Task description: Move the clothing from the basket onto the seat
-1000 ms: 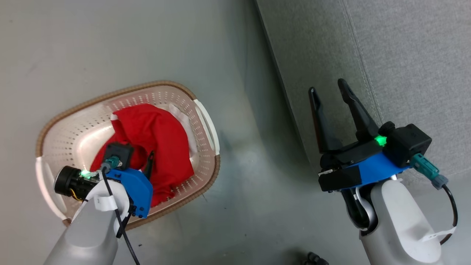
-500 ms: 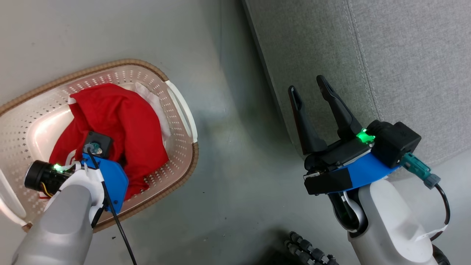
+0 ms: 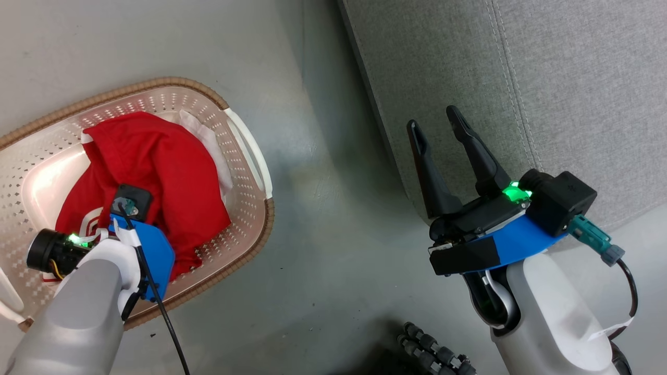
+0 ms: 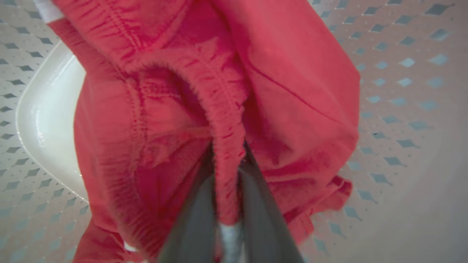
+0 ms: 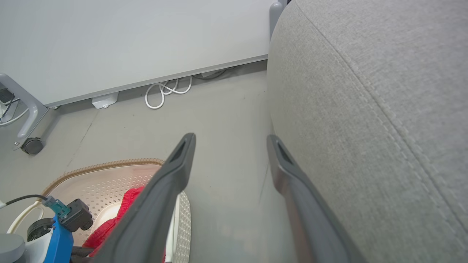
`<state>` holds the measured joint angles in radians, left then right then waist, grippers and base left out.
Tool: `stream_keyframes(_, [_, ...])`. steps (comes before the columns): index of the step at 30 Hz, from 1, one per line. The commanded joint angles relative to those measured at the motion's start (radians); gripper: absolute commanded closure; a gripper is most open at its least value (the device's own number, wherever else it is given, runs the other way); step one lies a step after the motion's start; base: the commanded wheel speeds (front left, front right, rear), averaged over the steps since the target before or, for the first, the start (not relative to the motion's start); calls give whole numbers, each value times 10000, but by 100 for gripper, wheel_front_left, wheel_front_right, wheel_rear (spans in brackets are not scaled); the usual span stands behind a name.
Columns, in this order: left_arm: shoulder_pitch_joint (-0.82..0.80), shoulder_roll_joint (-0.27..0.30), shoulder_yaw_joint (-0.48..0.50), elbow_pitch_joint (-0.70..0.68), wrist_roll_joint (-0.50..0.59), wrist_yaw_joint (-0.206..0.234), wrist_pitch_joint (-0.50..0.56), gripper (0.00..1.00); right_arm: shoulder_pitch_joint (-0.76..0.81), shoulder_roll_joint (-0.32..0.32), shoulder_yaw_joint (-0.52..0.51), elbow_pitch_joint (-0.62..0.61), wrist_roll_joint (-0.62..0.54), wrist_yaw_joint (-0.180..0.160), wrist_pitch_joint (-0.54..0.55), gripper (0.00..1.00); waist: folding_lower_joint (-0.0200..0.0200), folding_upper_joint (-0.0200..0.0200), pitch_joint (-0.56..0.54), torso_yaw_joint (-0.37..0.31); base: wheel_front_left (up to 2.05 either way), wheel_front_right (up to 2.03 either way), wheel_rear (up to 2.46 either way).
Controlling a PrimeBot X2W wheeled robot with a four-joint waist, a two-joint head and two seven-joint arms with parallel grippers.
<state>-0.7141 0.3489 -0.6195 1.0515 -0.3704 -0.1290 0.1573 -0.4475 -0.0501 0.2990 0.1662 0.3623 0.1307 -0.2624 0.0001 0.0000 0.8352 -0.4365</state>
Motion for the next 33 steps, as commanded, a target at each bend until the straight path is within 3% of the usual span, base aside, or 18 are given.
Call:
stream_keyframes(1, [-18, 41, -37, -69, -79, -21, 45, 100, -151, -4, -27, -3, 34, 1, -37, 0, -1, 0, -7, 10, 0, 0, 0])
stream_keyframes(12, [23, 117, -395, -438, -450, -21, 114, 100, -236, -4, -114, 69, -104, 1, -37, 0, -1, 0, -109, 187, 0, 0, 0])
stream_keyframes(18, [19, -121, -474, -554, -591, -21, -193, 100, -264, -6, -256, 203, -275, 1, -37, 0, -1, 0, -512, 521, 0, 0, 0])
stream_keyframes(33, [433, -1281, -1006, -1050, -1230, -21, -2053, 100, 507, -9, -839, 1037, -950, 1, -37, 0, -1, 0, -3611, 1798, 0, 0, 0])
